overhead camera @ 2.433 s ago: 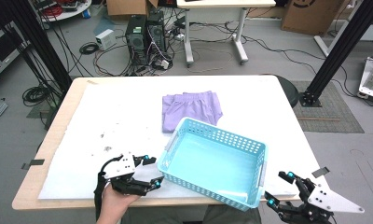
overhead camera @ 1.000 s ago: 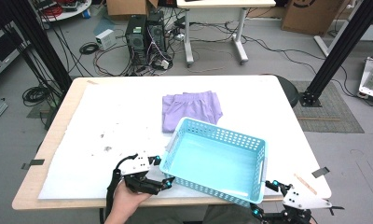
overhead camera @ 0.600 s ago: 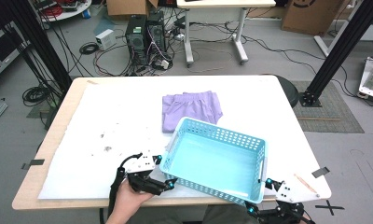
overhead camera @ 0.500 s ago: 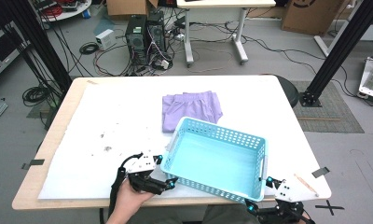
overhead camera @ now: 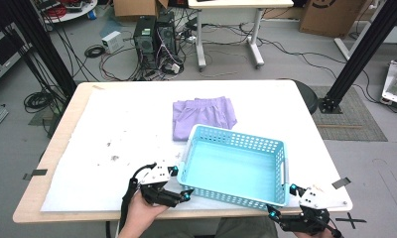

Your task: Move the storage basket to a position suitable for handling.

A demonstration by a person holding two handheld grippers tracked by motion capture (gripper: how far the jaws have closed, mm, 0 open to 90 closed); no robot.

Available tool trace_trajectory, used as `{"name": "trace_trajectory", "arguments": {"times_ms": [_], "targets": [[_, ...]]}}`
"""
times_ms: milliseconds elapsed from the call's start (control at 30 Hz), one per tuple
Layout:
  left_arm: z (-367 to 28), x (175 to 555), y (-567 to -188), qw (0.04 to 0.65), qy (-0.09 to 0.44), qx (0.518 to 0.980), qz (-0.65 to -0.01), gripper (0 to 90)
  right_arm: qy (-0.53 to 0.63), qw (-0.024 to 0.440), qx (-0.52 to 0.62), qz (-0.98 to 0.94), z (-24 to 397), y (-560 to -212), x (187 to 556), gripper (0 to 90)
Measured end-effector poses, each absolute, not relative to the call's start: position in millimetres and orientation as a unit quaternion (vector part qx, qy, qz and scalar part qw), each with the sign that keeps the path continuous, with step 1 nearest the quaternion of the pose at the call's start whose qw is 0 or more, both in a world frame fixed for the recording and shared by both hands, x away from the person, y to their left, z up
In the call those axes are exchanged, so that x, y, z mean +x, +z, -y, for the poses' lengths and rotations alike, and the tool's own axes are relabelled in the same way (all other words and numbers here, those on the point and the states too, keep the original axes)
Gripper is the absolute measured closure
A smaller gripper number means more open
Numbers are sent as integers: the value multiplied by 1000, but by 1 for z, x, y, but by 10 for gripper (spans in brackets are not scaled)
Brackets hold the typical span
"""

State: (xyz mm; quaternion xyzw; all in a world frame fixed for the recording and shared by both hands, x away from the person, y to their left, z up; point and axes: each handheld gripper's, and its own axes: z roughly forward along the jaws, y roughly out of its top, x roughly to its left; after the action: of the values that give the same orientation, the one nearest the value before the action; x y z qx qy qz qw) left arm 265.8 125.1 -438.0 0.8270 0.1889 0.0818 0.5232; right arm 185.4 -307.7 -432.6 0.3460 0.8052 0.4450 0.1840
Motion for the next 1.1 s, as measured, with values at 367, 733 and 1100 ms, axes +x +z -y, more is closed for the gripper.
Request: {"name": "trace_trajectory", "arguments": {"times_ms": [367, 733, 1100], "targets": [[-120, 262, -436, 514, 116, 830, -183, 322, 442, 184, 350, -805, 308, -429, 188, 170], [-119, 257, -431, 526, 117, 821, -190, 336, 448, 188, 339, -805, 314, -421, 190, 170], [-121, 251, -425, 536, 129, 812, -191, 341, 452, 203, 318, -809, 314, -415, 192, 170]]}}
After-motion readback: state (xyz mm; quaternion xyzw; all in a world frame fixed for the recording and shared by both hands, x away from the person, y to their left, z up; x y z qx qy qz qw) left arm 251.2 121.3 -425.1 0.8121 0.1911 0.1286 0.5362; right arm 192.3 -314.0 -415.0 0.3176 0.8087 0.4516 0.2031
